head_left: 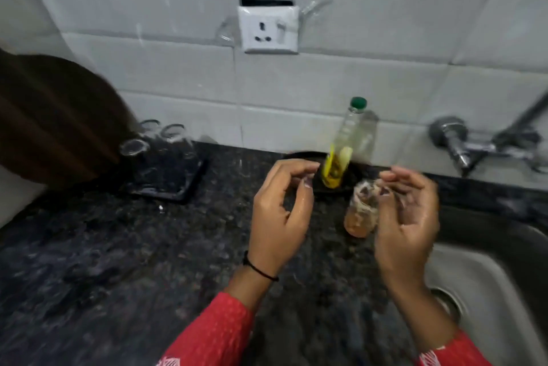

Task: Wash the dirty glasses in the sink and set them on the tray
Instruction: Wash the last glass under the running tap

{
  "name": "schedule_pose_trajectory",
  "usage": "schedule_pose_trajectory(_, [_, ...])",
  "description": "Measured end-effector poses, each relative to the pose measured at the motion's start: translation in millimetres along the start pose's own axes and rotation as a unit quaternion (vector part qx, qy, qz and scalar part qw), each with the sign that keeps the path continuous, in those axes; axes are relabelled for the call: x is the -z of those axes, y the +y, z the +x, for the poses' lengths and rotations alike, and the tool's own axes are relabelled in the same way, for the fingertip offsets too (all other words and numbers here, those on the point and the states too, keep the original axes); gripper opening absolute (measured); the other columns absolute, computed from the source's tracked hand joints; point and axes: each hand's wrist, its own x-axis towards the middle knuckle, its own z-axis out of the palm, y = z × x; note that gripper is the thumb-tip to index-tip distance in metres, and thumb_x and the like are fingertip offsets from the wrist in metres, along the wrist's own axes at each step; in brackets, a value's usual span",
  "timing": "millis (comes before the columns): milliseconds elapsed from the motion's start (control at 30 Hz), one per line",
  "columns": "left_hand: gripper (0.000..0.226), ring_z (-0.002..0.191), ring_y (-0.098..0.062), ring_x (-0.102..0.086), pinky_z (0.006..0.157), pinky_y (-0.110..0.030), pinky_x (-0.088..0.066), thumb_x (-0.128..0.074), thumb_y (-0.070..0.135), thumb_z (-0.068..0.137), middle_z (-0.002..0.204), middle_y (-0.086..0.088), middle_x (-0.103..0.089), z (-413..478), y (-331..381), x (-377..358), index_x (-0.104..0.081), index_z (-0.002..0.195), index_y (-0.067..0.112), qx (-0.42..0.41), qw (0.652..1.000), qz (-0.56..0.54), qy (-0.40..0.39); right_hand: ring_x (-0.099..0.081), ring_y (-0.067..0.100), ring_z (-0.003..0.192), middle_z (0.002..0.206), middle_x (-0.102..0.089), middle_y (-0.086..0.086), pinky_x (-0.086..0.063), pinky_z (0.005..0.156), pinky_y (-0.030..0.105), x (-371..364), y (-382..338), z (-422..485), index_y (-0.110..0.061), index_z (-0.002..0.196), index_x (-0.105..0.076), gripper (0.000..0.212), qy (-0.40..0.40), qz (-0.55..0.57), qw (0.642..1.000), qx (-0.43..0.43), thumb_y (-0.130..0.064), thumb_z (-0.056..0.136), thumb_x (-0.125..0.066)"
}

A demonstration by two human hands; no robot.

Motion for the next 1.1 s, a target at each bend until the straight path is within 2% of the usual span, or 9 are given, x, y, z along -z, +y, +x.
schedule_pose_trajectory(100, [0.037,0.115,-0.010,-0.054,0.097,-0.026,-0.044,-0.061,0.024,0.085,0.121,0.000,-0.056,-33,-22,-45,-0.051,0.121,0.023,0.083,0.996,-0.012,-0.043,-0.055,0.007,0.097,0.104,-0.057,-0.009,-0.044,0.089,0.028,60,25,-10,-0.031,0.110,-0.050,0.038,0.086,-0.068,0.993,-0.039,0.001,0.091,-0.049])
schedule_pose_trajectory(200, [0.090,0.138,-0.001,-0.029,0.115,-0.026,-0.026,-0.072,0.050,0.070,0.151,0.009,-0.031,-51,-58,-83,-0.026,0.145,0.027,0.242,0.963,0.008,-0.116,-0.053,-0.002,0.094,0.104,-0.057,-0.005,-0.043,0.081,0.012,95,52,-18,-0.033,0.109,-0.050,0.040,0.089,-0.108,0.984,-0.111,0.003,0.091,-0.050])
schedule_pose_trajectory(300, [0.111,0.137,0.000,-0.020,0.114,-0.017,-0.019,-0.082,0.036,0.066,0.152,0.008,-0.022,-44,-83,-116,-0.011,0.150,0.019,0.306,0.938,0.048,-0.157,-0.055,-0.001,0.097,0.109,-0.058,0.005,-0.041,0.077,0.003,116,81,-17,-0.022,0.115,-0.049,0.042,0.026,-0.119,0.976,-0.180,0.008,0.087,-0.051])
schedule_pose_trajectory(433, [0.085,0.115,-0.012,-0.050,0.088,0.001,-0.038,-0.080,-0.003,0.066,0.134,-0.012,-0.050,-30,-98,-155,-0.034,0.137,0.004,0.310,0.940,0.027,-0.141,-0.057,0.016,0.109,0.111,-0.058,0.000,-0.042,0.080,0.005,139,107,-8,-0.021,0.119,-0.048,0.048,-0.068,-0.124,0.964,-0.225,0.012,0.084,-0.052])
schedule_pose_trajectory(600, [0.065,0.082,0.014,-0.059,0.076,-0.001,-0.043,-0.083,-0.002,0.062,0.104,0.003,-0.064,-48,-67,-190,-0.054,0.118,0.014,0.293,0.942,0.063,-0.151,-0.045,-0.010,0.120,0.130,-0.050,-0.009,-0.041,0.093,0.010,188,107,12,-0.029,0.132,-0.040,0.066,-0.205,-0.097,0.947,-0.226,0.004,0.080,-0.065])
schedule_pose_trajectory(700, [0.063,0.086,0.017,-0.060,0.077,-0.003,-0.044,-0.085,0.001,0.061,0.101,0.014,-0.065,-71,-27,-232,-0.057,0.115,0.017,0.273,0.939,0.009,-0.208,-0.048,-0.006,0.122,0.136,-0.050,-0.015,-0.041,0.100,0.016,222,102,24,-0.029,0.140,-0.035,0.086,-0.266,-0.071,0.934,-0.229,-0.015,0.069,-0.081])
schedule_pose_trajectory(833, [0.068,0.110,-0.002,-0.060,0.094,-0.015,-0.046,-0.083,0.008,0.067,0.121,0.003,-0.064,-82,1,-295,-0.052,0.127,0.015,0.261,0.916,-0.051,-0.301,-0.061,-0.006,0.102,0.108,-0.063,-0.028,-0.049,0.085,0.013,269,94,41,-0.033,0.125,-0.046,0.079,-0.177,-0.089,0.954,-0.225,-0.025,0.056,-0.085])
schedule_pose_trajectory(933, [0.073,0.127,-0.009,-0.048,0.107,-0.026,-0.039,-0.072,0.017,0.079,0.141,0.000,-0.049,-70,-4,-321,-0.036,0.142,0.016,0.319,0.872,-0.084,-0.361,-0.060,-0.017,0.086,0.096,-0.063,-0.023,-0.044,0.071,0.003,298,95,52,-0.038,0.115,-0.045,0.074,-0.116,-0.129,0.959,-0.222,-0.009,0.060,-0.085])
schedule_pose_trajectory(1100, [0.081,0.129,-0.024,-0.045,0.109,-0.037,-0.036,-0.055,0.038,0.092,0.145,-0.013,-0.043,-9,-19,-353,-0.008,0.149,0.005,0.377,0.901,0.070,-0.202,-0.058,-0.019,0.084,0.092,-0.061,-0.022,-0.045,0.074,0.014,322,113,68,-0.045,0.103,-0.045,0.075,-0.070,-0.155,0.955,-0.244,-0.002,0.057,-0.086])
